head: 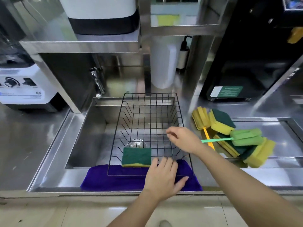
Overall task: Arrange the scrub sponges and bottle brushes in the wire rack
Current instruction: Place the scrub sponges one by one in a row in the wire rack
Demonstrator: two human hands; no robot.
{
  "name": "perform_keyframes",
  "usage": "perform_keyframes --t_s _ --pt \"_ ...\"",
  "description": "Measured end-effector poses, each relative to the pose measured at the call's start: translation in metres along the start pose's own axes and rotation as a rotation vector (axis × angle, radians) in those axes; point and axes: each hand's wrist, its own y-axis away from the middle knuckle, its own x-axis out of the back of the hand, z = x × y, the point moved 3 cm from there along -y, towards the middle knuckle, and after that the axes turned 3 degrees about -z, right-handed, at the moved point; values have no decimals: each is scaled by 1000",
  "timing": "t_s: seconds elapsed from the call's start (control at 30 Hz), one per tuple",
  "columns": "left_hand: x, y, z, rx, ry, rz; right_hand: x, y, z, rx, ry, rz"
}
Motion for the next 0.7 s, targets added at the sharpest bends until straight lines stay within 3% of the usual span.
perform_keyframes --t_s 0.13,0.23,0.37,0.53,0.7 --pt "-7 -6 10 -16 -3 -19 36 18 48 -189 -91 321" --pt "-11 -6 11 -16 30 -4 57 29 83 -352 49 506" --pt "-12 -6 11 -12 45 6 66 36 114 -504 219 493" --pt "-12 -6 12 -1 37 15 55 29 134 -565 271 257" --pt "-14 -5 12 -2 28 6 65 30 132 -560 203 427"
